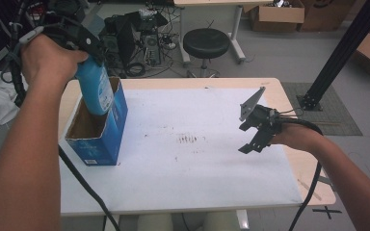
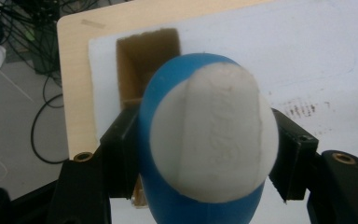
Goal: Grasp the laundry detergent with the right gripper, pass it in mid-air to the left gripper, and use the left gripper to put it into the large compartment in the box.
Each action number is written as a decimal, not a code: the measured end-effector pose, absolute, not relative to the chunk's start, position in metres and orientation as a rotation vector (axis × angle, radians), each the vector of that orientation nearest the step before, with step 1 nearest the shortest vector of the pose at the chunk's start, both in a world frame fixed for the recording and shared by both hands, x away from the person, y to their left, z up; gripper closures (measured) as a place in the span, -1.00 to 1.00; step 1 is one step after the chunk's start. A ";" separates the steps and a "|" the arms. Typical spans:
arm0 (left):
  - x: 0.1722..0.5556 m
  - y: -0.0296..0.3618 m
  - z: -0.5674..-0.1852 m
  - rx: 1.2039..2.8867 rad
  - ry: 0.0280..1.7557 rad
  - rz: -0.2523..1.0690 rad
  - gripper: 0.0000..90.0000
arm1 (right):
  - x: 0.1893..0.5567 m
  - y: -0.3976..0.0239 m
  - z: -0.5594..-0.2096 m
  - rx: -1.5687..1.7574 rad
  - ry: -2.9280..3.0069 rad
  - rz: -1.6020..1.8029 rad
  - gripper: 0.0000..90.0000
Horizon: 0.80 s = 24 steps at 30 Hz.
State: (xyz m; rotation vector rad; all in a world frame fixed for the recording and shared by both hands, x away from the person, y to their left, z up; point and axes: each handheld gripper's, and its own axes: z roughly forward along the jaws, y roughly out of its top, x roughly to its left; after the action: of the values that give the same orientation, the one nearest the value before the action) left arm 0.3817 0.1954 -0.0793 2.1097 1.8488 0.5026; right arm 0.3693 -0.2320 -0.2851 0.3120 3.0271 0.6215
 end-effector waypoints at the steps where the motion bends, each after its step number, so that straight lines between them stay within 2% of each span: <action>1: 0.381 0.201 -0.083 2.096 1.869 0.500 -0.15 | 0.369 -0.233 -0.285 0.315 3.026 0.619 -0.59; 11: 0.379 0.226 -0.107 2.058 1.941 0.493 -0.15 | 0.369 -0.236 -0.288 0.327 3.027 0.621 -0.59; 24: 0.383 0.234 -0.148 2.081 1.957 0.457 -0.15 | 0.369 -0.237 -0.291 0.328 3.031 0.609 -0.59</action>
State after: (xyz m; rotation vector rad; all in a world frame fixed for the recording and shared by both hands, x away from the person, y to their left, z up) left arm 0.3833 0.2339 -0.1480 2.0809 1.9569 0.4573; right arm 0.3689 -0.2372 -0.2908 0.3282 3.0305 0.6093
